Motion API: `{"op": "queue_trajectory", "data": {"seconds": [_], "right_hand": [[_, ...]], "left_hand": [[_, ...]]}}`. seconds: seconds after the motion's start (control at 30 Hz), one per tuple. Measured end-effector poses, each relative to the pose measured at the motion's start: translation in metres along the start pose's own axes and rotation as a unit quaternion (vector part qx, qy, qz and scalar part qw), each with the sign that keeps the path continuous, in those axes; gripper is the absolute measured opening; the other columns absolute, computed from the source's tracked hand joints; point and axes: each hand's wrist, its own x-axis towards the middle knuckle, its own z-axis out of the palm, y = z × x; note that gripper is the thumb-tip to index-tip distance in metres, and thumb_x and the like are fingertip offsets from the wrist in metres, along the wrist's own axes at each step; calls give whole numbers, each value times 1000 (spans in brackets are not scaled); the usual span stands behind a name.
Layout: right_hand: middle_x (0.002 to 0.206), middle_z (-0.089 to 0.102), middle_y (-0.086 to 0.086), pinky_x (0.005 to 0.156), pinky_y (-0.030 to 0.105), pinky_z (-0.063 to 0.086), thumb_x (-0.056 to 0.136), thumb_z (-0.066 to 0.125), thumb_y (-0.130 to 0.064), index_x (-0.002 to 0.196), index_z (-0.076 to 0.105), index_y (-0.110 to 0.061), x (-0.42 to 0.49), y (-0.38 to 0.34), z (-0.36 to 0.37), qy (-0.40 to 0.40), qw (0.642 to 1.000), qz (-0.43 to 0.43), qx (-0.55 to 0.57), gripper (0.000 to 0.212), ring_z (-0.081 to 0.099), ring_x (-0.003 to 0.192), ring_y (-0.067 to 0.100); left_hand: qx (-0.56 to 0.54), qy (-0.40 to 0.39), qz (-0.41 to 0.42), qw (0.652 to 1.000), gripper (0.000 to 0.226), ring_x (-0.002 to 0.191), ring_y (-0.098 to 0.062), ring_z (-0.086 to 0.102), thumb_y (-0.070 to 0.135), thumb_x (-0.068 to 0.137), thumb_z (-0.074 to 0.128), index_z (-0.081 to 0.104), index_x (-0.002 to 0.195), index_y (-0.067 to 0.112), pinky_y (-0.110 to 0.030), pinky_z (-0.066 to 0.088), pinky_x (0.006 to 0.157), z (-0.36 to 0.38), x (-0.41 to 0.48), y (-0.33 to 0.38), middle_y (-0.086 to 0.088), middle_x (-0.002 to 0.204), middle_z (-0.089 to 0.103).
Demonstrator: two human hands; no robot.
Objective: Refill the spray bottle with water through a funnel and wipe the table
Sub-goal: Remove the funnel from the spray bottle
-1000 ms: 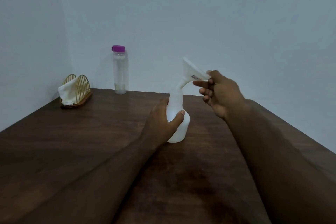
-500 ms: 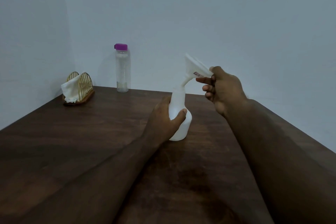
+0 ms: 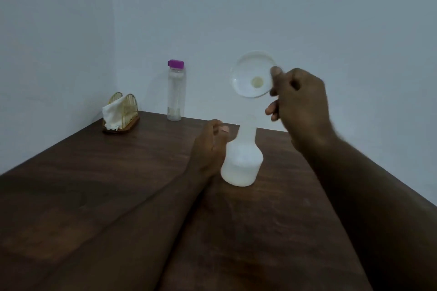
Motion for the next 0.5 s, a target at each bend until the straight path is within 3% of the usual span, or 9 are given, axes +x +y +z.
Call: {"op": "queue_trajectory", "data": {"seconds": [0.1, 0.2, 0.27, 0.3, 0.4, 0.5], "right_hand": [[64, 52, 2, 58, 37, 42, 96, 62, -32, 73, 47, -9, -24, -5, 29, -57, 973, -153, -164, 36, 55, 58, 25], [75, 46, -4, 56, 30, 29, 96, 62, -30, 80, 41, -22, -51, 2, 63, -140, 916, -234, -295, 28, 43, 59, 15], [84, 56, 3, 53, 30, 30, 96, 61, -20, 89, 49, -19, -66, 16, 84, -186, 876, -278, -347, 14, 53, 60, 17], [91, 60, 6, 51, 30, 32, 96, 59, -13, 97, 53, -15, -72, 25, 95, -210, 853, -296, -375, 7, 57, 62, 23], [101, 61, 11, 48, 31, 27, 92, 54, -1, 109, 55, -8, -77, 47, 124, -265, 789, -320, -452, 19, 59, 63, 31], [104, 64, 11, 53, 34, 37, 94, 52, -3, 109, 56, -9, -64, 61, 151, -262, 755, -315, -512, 17, 68, 89, 40]], "left_hand": [[-21, 111, -43, 993, 23, 86, -15, 57, 32, 102, 38, 55, 105, 16, -31, 39, 73, -33, 5, -10, 3, 90, 61], [-14, 207, -143, 968, 22, 96, -27, 59, 32, 100, 39, 55, 99, 16, -37, 44, 82, -76, 16, -32, -10, 103, 65], [-48, 237, -192, 951, 19, 97, -25, 58, 37, 96, 41, 50, 101, 21, -38, 44, 84, -99, 17, -43, -7, 107, 65], [-38, 228, -188, 955, 22, 97, -23, 57, 38, 96, 41, 49, 107, 21, -36, 42, 81, -106, 16, -47, -4, 107, 64], [19, 162, -111, 980, 24, 92, -18, 56, 35, 97, 43, 47, 112, 16, -33, 38, 78, -111, 12, -54, 2, 95, 60], [67, 126, -61, 988, 25, 78, -7, 53, 30, 97, 48, 48, 115, 12, -30, 37, 76, -107, 11, -57, 14, 82, 53]]}}
